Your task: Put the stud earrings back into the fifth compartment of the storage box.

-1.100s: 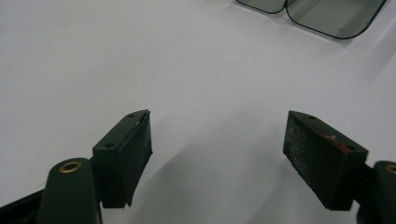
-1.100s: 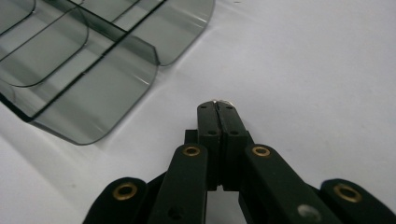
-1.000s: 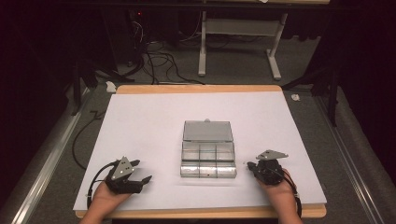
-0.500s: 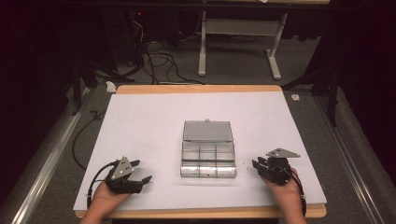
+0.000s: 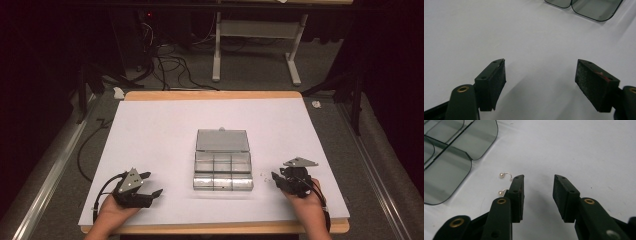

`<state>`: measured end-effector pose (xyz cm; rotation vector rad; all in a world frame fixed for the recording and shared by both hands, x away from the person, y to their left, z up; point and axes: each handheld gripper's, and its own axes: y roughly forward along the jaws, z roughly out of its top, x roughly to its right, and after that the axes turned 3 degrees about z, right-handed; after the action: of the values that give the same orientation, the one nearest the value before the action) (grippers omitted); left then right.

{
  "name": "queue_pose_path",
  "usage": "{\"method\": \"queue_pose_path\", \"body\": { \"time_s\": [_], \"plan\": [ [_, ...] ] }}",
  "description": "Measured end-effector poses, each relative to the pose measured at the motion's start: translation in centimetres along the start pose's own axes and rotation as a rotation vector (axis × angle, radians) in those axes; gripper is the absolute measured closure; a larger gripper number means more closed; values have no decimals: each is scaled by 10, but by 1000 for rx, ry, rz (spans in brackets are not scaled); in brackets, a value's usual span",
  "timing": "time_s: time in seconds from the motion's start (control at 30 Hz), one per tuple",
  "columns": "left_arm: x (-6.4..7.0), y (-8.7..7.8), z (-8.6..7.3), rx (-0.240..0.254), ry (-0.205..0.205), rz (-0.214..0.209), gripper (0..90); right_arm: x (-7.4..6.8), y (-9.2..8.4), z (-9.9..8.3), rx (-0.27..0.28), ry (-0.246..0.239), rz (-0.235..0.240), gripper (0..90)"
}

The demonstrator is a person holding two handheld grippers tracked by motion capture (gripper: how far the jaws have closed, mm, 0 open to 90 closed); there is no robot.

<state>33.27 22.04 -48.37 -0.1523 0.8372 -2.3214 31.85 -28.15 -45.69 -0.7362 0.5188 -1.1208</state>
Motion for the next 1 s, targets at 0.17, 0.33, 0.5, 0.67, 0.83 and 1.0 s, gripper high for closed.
{"method": "queue_pose_path", "body": {
  "time_s": [0.17,0.33,0.5,0.67,0.83,1.0],
  "plan": [
    [0,0,0,3,-2,-3,253,-2,-1,6,-59,-15,-2,586],
    [-1,1,0,2,-6,-8,253,-4,-2,10,-121,-24,8,572],
    [-2,1,1,-5,-8,-14,253,-6,-2,12,-166,-46,12,555],
    [-2,1,1,-2,-10,-16,253,-8,-3,15,-210,-47,22,551],
    [-1,2,1,-1,-9,-15,253,-8,-4,18,-246,-60,28,543],
    [-1,2,1,-2,-9,-16,253,-9,-4,22,-289,-78,41,544]
  ]
}}
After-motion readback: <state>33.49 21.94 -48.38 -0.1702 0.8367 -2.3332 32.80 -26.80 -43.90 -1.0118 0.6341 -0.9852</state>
